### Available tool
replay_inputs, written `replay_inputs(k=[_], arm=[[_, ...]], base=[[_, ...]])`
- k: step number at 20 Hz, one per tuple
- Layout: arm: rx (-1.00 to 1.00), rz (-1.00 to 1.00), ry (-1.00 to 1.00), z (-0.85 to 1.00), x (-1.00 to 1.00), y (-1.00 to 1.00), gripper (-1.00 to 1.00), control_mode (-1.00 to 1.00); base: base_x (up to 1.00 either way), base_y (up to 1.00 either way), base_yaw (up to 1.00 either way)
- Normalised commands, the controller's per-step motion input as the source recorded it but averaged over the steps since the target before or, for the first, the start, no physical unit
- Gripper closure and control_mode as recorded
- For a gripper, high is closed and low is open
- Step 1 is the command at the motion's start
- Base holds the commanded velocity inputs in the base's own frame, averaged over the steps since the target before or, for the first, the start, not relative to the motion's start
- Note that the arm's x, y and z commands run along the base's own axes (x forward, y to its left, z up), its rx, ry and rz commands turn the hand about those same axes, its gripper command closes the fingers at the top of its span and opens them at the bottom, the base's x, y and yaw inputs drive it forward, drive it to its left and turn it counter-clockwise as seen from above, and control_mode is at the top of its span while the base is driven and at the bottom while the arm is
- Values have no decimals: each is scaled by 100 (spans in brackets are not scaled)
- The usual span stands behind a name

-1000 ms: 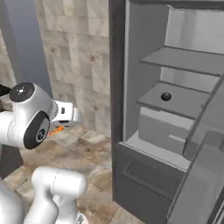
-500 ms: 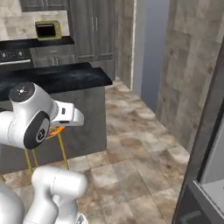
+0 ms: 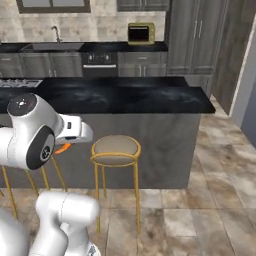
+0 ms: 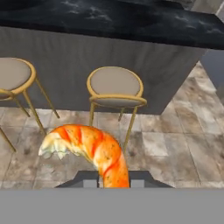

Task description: Open the fridge, remove the peach, squash, and shrimp, and place them on any counter.

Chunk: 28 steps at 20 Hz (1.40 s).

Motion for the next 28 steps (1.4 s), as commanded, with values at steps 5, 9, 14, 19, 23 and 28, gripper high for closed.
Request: replay_inputs(k=[5,9,14,19,23,28], arm=[[0,0,0,0,0,0,100,100],[0,0,0,0,0,0,100,100],[0,0,0,0,0,0,100,100],[-1,3,6,0,19,2,100,-100],[0,16,21,0,98,0,100,-100],[0,9,15,-5,99,5,100,-100]], base=[[83,2,5],[78,5,5],[73,25,12],[62,19,11],[0,0,0],[0,0,0]])
